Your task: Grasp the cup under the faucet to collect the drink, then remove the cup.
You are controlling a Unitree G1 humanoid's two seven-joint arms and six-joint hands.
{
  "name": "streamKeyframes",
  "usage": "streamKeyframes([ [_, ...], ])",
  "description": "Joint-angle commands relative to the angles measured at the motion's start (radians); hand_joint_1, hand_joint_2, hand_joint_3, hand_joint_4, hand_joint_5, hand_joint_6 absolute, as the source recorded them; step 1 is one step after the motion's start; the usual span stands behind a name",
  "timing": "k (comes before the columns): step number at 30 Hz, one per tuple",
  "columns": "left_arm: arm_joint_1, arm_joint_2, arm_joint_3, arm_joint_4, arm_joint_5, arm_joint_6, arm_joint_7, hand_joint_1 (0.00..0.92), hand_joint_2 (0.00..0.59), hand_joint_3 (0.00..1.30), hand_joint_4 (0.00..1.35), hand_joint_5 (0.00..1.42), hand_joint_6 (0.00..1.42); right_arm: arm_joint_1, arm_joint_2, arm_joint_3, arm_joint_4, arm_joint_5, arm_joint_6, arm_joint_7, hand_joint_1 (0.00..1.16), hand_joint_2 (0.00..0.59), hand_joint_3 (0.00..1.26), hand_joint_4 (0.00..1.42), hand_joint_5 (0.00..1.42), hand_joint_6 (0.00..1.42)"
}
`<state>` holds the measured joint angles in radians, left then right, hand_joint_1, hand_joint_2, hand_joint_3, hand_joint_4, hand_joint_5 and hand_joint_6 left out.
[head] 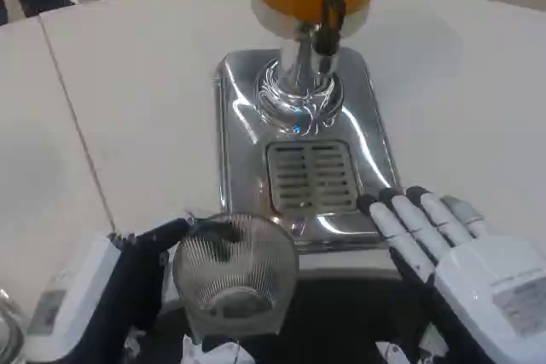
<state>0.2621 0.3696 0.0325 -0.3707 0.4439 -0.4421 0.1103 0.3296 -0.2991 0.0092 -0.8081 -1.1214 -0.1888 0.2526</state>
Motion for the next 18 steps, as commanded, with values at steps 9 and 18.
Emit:
streamKeyframes([
  [9, -0.013, -0.034, 0.007, -0.014, 0.011, 0.003, -0.014, 0.686, 0.036, 1.16, 1.17, 1.42, 1.42, -0.011, 0.017, -0.001, -0.020, -0.003, 0.049, 0.026, 0.42, 0.527, 0.00, 0.00, 0.00, 0.05],
  [18, -0.153, -0.116, -0.034, 0.092, 0.069, 0.072, 0.024, 0.686, 0.036, 1.16, 1.18, 1.42, 1.42, 0.030, 0.099, 0.021, -0.056, -0.067, 0.105, 0.024, 0.41, 0.534, 0.00, 0.00, 0.00, 0.05],
])
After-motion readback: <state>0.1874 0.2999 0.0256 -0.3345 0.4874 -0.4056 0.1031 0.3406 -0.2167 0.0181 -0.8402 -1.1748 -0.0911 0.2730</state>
